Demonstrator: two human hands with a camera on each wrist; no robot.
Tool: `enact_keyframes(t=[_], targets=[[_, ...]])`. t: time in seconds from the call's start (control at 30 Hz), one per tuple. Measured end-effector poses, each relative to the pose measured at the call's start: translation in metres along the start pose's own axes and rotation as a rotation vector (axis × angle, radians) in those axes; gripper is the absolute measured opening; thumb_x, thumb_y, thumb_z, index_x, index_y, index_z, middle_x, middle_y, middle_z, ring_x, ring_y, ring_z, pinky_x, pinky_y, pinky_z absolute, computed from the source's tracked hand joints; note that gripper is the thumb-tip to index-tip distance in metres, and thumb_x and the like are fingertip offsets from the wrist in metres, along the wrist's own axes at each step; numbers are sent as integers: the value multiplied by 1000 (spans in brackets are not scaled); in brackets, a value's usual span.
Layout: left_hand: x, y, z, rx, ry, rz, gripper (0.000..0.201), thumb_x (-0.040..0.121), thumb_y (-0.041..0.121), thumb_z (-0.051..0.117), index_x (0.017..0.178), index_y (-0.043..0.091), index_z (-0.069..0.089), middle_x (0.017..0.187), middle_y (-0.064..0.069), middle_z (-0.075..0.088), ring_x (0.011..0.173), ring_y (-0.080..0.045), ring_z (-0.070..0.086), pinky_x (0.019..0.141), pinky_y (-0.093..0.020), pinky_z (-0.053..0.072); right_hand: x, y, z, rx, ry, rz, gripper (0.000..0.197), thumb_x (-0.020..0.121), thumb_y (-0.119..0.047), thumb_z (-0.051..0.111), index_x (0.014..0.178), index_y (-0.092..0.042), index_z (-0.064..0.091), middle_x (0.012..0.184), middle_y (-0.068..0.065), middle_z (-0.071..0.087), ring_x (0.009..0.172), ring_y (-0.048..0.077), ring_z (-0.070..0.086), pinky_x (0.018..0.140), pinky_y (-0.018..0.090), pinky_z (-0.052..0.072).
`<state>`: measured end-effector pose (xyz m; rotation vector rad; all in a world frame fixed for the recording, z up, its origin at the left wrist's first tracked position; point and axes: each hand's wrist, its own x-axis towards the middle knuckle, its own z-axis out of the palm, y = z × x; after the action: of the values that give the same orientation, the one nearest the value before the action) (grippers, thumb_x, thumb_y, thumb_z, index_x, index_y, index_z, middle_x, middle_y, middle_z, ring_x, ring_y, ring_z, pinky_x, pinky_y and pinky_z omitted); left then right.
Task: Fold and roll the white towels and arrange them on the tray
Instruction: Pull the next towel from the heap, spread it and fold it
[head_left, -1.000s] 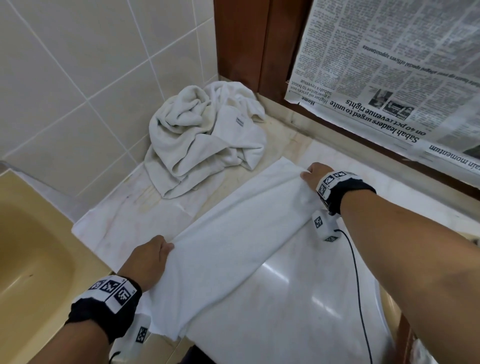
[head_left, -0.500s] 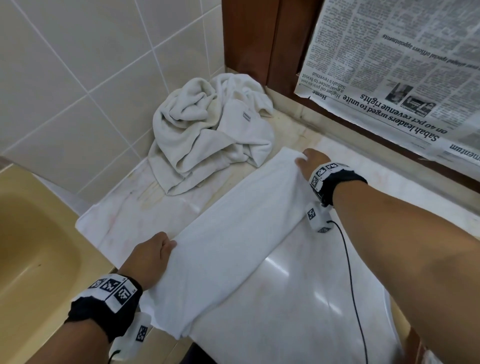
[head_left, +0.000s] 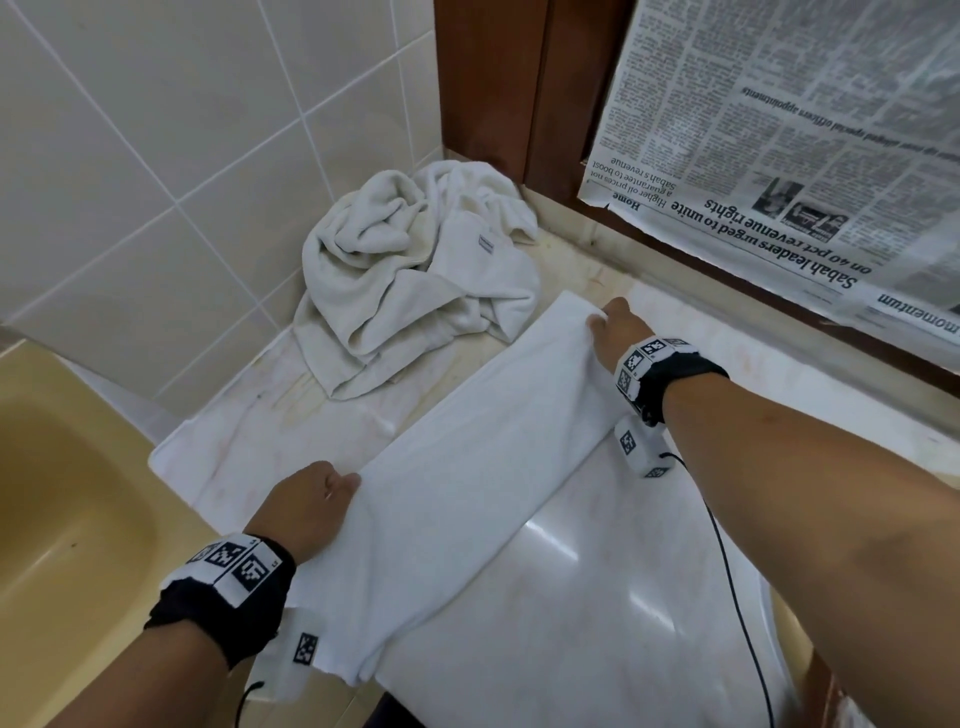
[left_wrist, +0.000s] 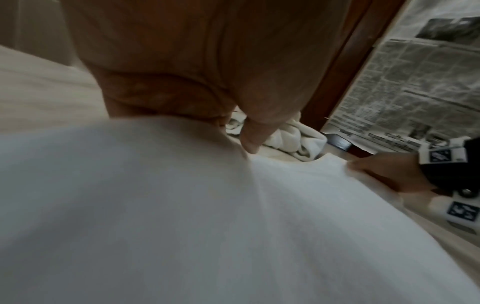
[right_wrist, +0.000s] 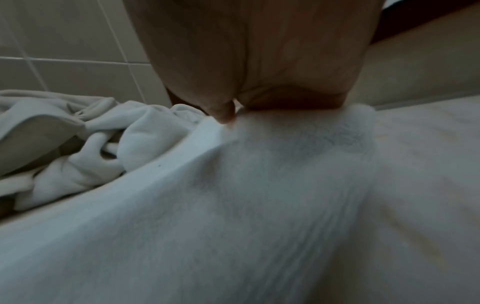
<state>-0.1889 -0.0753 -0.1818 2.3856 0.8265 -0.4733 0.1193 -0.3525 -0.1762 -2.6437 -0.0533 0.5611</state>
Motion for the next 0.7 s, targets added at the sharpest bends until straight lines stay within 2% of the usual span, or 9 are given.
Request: enact_keyframes(t=[0.1, 0.17, 0.27, 0.33, 0.43, 0.5, 0.57, 0.63, 0.7], targets=[[1, 27, 2, -69, 42, 89, 28, 95, 42, 57, 98, 16, 48, 88, 6, 55, 79, -16, 54, 65, -30, 35, -4, -4, 0, -80, -18, -6, 54, 104, -45, 36, 137, -2, 40, 128, 22, 58, 115, 39, 57, 85, 39, 43], [5, 43, 7, -86, 45, 179, 26, 95, 30, 60, 105, 14, 42, 86, 6, 50, 77, -17, 52, 66, -28, 35, -3, -6, 0, -126, -40, -10, 50, 104, -39, 40, 138, -3, 41, 132, 21, 56, 117, 38, 56, 87, 39, 44], [17, 54, 13, -14, 39, 232, 12, 96, 11, 50, 97, 10, 38, 83, -4, 56, 74, -23, 55, 61, -29, 34, 1, -9, -1, -99, 7, 34, 40, 105, -26, 36, 136, 0, 40, 129, 23, 57, 115, 38, 57, 79, 35, 39], [25, 52, 12, 15, 60, 223, 10, 93, 2, 43, 93, 10, 38, 84, -7, 57, 71, -20, 53, 57, -26, 32, 1, -11, -1, -88, 32, 42, 37, 107, -21, 33, 135, 2, 37, 128, 24, 57, 115, 39, 57, 77, 35, 36], [31, 47, 10, 56, 85, 224, 13, 90, -2, 44, 90, 11, 40, 84, -7, 56, 67, -17, 49, 54, -21, 29, -3, -11, -2, -53, 17, 19, 38, 107, -25, 34, 137, -1, 33, 126, 23, 59, 109, 37, 60, 76, 36, 36], [31, 46, 11, 78, 105, 231, 13, 91, -2, 48, 92, 10, 44, 88, -5, 50, 67, -12, 45, 56, -18, 29, -9, -12, -5, -26, 11, -7, 40, 104, -28, 42, 137, -7, 33, 128, 19, 56, 105, 35, 58, 78, 37, 40], [29, 48, 14, 104, 149, 249, 11, 92, 4, 53, 98, 11, 48, 96, -4, 44, 74, -15, 45, 64, -23, 35, -23, -16, -7, -182, 89, -95, 51, 98, -31, 55, 140, -16, 32, 138, 14, 44, 117, 34, 51, 90, 41, 45], [26, 53, 16, 182, 201, 307, 12, 92, 12, 59, 101, 14, 53, 102, -6, 45, 84, -23, 47, 69, -33, 40, -50, -23, -3, -361, 182, -301, 60, 93, -33, 61, 144, -20, 33, 144, 10, 34, 126, 32, 40, 100, 44, 40], [23, 61, 19, 238, 216, 387, 15, 87, 15, 66, 101, 16, 59, 103, -6, 51, 86, -26, 49, 68, -35, 40, -83, -23, 8, -427, 65, -526, 57, 92, -36, 60, 143, -21, 39, 146, 9, 31, 128, 31, 37, 104, 42, 38]])
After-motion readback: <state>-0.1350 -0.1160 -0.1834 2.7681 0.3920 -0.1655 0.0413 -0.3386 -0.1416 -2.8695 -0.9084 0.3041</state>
